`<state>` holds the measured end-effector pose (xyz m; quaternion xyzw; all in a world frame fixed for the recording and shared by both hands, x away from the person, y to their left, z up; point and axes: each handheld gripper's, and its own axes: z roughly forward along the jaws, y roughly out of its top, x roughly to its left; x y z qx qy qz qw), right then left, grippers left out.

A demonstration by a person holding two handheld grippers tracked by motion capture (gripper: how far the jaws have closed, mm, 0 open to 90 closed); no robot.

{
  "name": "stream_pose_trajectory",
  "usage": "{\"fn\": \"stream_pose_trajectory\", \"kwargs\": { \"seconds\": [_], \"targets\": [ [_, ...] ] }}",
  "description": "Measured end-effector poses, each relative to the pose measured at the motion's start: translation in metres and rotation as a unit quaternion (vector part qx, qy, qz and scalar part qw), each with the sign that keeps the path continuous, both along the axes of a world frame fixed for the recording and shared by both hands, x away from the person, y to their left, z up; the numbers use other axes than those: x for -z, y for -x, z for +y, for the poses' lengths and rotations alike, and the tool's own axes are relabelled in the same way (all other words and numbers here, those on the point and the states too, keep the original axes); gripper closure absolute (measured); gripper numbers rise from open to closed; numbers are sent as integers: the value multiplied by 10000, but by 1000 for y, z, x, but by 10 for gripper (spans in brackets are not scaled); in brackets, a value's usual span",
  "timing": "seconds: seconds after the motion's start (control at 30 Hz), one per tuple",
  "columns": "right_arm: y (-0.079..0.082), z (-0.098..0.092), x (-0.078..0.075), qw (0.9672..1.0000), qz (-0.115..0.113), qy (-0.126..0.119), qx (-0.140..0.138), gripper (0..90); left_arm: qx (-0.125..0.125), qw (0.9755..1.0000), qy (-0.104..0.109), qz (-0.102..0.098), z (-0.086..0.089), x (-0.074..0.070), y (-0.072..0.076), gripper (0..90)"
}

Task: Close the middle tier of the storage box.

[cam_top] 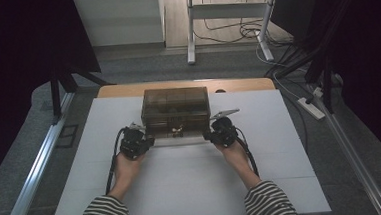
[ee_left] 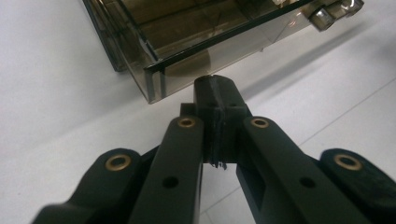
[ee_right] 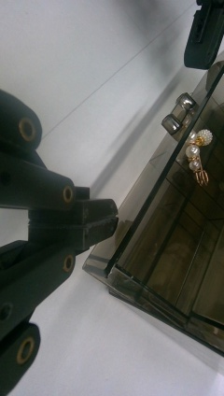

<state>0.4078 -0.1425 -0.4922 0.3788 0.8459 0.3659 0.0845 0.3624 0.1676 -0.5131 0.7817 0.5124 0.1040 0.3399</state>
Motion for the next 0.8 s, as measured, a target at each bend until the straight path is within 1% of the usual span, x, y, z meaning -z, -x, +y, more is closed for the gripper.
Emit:
{"fn": "stream_pose_trajectory", "kwargs": {
  "seconds": [0.1, 0.2, 0.27, 0.33, 0.47, 0.63, 0.73, 0.8],
  "targets": [
    [-2, 1, -1, 10000, -62, 30, 12, 894, -4, 10000, -57, 4, -2, 0, -3, 888],
    [-3, 2, -3, 10000, -66, 36, 50, 894, 2, 9999, -134, -15, -3, -1, -5, 888],
    [-4, 3, -3, 9999, -116, 65, 50, 893, -5, 9999, -141, -53, -4, -3, -7, 888],
    [-5, 3, -3, 9999, -99, 87, 68, 894, -9, 9999, -143, -65, -4, -4, -9, 888],
    [-8, 4, -3, 9998, -149, 144, 78, 894, -28, 9998, -177, -42, -5, -4, -13, 888],
    [-11, 5, -1, 9996, -178, 139, 151, 893, -51, 9998, -194, -80, -5, -6, -17, 888],
    [-14, 5, -2, 9995, -213, 171, 184, 893, -89, 9997, -205, -59, -5, -6, -21, 888],
    [-16, 5, -4, 9994, -222, 147, 221, 893, -88, 9997, -213, -59, -6, -6, -23, 889]
  ]
}}
